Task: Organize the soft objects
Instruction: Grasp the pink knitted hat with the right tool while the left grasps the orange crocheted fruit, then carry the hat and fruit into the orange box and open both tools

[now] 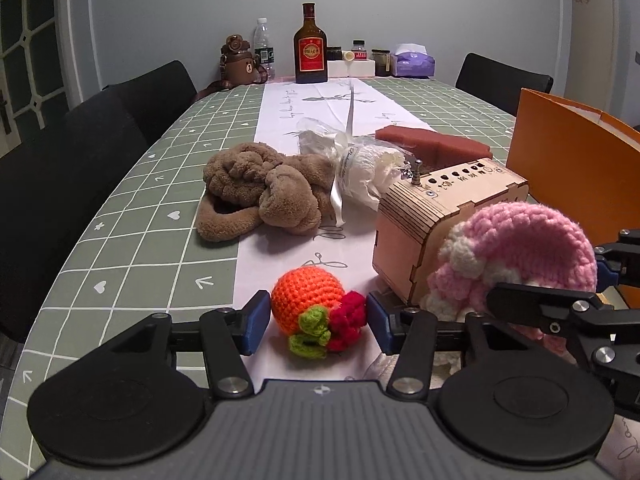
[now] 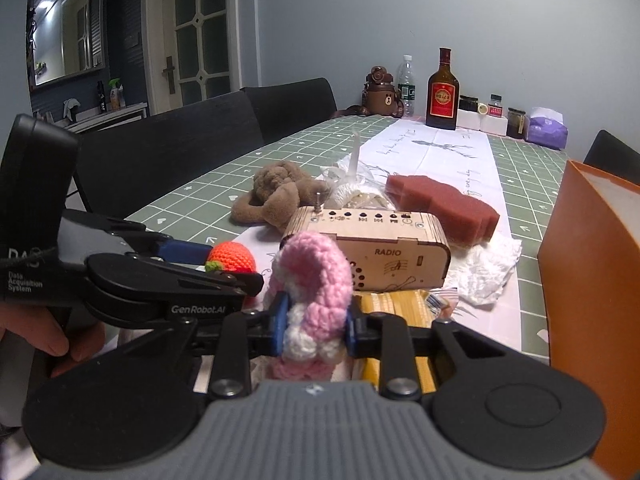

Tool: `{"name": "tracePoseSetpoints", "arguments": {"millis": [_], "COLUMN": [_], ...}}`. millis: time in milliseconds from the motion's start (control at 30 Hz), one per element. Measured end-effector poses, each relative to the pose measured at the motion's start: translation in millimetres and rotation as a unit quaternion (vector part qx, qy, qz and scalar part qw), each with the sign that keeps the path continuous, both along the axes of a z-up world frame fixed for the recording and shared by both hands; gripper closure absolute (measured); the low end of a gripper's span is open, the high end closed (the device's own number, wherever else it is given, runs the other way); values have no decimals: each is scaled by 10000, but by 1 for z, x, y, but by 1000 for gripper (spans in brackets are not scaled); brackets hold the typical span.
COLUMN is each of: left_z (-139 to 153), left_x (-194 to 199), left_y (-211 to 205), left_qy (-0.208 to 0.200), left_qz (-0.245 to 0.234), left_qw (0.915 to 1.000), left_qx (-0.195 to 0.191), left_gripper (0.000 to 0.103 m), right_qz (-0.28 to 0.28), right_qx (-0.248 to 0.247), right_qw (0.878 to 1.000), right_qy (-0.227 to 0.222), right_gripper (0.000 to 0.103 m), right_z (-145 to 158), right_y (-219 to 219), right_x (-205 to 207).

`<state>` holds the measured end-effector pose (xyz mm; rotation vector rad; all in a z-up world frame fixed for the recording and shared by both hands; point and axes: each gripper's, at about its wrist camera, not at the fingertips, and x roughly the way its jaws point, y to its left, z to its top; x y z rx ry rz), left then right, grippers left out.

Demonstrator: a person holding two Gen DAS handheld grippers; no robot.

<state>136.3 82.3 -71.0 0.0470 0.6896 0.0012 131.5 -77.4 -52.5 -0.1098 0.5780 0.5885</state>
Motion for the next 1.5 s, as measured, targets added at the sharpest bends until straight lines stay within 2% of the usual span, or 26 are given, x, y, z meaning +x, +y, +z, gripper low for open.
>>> {"name": "tracePoseSetpoints", "arguments": {"millis": [200, 467, 633, 900, 1133, 1367, 1500], "left_z": [11, 51, 76, 115, 133, 144, 143], "left_x": [-15, -47, -61, -81, -73, -41, -20], "left_y": [2, -6, -15, -58, -111, -167, -200], "left_qy": [-159, -542, -637, -1017, -1164, -996, -801], "left_qz": [100, 85, -9, -631, -1333, -1996, -2394], "left_qw": [9998, 9984, 9979, 9928, 9842, 9747, 9676], "left_qx": [-62, -123, -110, -71, -81, -128, 15], "left_gripper": [45, 45, 45, 45, 45, 45, 45], "right_qz": [55, 82, 71, -196, -578, -1051, -1274], "right_qx": [159, 336, 382, 505, 322, -100, -300], "right_qw": [9998, 9989, 9980, 9951, 9930, 9898, 9880], "right_qy": [-77, -316, -508, -824, -975, -959, -821], "right_gripper": [79, 80, 80, 80, 80, 80, 80], "right_z": [8, 36, 60, 101, 132, 148, 145], "right_y": [-4, -13, -26, -69, -123, -174, -201], "right_x": [-5, -21, -35, -55, -59, -41, -19]}}
